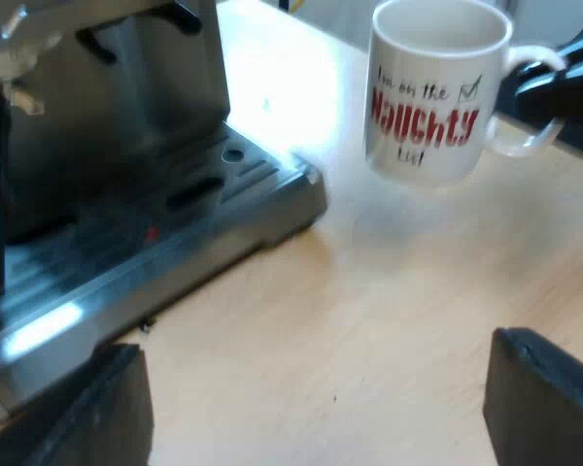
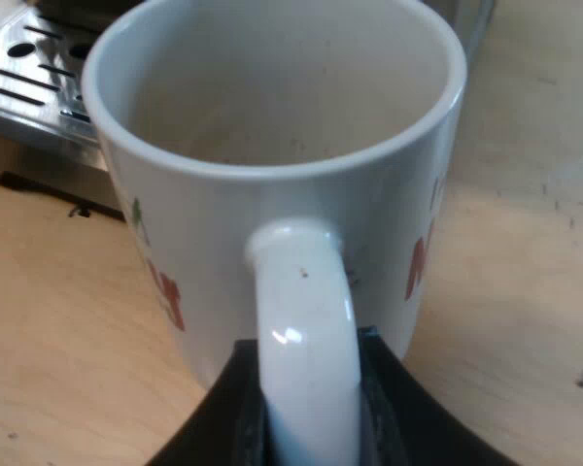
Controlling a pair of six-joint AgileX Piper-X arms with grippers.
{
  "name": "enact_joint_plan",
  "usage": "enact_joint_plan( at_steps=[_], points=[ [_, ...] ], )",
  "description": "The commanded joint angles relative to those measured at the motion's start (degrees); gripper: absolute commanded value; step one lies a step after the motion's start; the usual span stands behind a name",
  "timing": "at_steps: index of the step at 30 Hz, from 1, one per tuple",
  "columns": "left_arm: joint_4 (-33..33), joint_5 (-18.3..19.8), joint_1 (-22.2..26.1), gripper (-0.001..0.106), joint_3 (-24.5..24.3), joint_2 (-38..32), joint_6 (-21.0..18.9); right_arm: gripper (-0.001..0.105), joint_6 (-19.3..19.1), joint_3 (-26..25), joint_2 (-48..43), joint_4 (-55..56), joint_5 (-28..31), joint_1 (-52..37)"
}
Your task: Place mug into machine
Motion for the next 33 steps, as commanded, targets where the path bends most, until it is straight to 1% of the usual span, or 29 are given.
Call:
enact_joint_plan(
  at_steps=[1,2,3,6,8,10,13,14,15,16,17,18,19,20,21,23,24,25,27,29,33],
  points=[
    [-4.5,-1.0,-0.3,0.072,2.2,-0.2,-2.3,0.0,0.7,-1.4,1.7,-6.4,1.6,2.6],
    [-6.6,-1.0,-0.3,0.072,3.5,-0.2,-3.7,0.0,1.3,-1.4,3.3,-8.2,2.2,3.4],
    [-7.0,-1.0,-0.3,0.072,3.9,-0.2,-3.9,0.0,1.5,-1.4,3.6,-8.5,2.3,3.6],
    [-10.8,-1.0,-0.3,0.072,6.2,-0.1,-4.1,0.0,3.3,-1.4,9.1,-15.2,2.6,4.8],
    [-11.2,-1.0,0.2,0.072,6.5,-0.1,-4.1,0.0,3.4,-1.4,11.6,-18.3,2.6,4.8],
    [-11.2,-1.0,1.7,0.072,6.4,-0.1,-4.1,0.0,3.4,-1.5,13.6,-20.8,2.6,4.8],
    [-11.2,-0.5,5.8,0.072,6.4,0.0,-3.7,0.0,3.4,-2.8,17.3,-22.4,2.4,4.8],
    [-11.5,0.5,8.1,0.072,6.4,0.2,-2.9,0.0,3.4,-3.5,18.5,-22.4,2.2,4.8],
    [-11.7,3.0,10.5,0.072,6.4,0.6,-0.3,0.0,3.4,-4.4,19.9,-22.4,2.1,4.8],
    [-11.8,4.4,11.4,0.072,6.4,0.7,1.2,0.0,3.4,-4.6,20.6,-22.4,2.1,4.8],
    [-11.8,8.0,13.8,0.072,6.4,1.2,3.7,0.0,3.4,-5.4,22.1,-22.7,2.1,4.8],
    [-11.8,9.3,15.0,0.072,6.4,1.5,4.3,0.0,3.4,-5.7,22.5,-22.9,1.8,4.8],
    [-11.6,13.0,17.2,0.072,6.4,1.9,5.5,0.0,3.4,-6.1,23.9,-23.8,1.2,4.8],
    [-11.7,15.7,18.8,0.072,6.4,2.3,5.8,0.0,3.4,-6.4,25.0,-24.9,1.1,4.8],
    [-11.7,17.1,20.5,0.072,6.4,2.8,5.8,0.0,3.4,-6.5,26.3,-26.4,1.1,4.8],
    [-11.7,17.3,22.4,0.072,6.4,3.2,6.1,0.0,3.4,-6.5,28.0,-28.7,1.1,4.8],
    [-11.7,17.4,23.2,0.072,6.4,3.3,6.8,0.0,3.4,-6.5,29.0,-29.9,1.1,4.8],
    [-11.7,17.4,23.4,0.072,6.4,3.4,7.2,0.0,3.4,-6.5,29.2,-30.1,1.1,4.8],
    [-11.4,17.5,23.5,0.072,6.4,3.3,9.8,0.0,3.4,-6.5,31.9,-33.3,1.1,4.8],
    [-11.0,17.5,23.5,0.072,6.4,3.3,10.6,0.0,3.4,-6.5,33.1,-34.9,1.1,4.8],
    [-10.9,17.5,23.5,0.072,8.1,3.3,10.6,0.0,3.4,-6.5,36.5,-39.4,1.1,4.8]
  ],
)
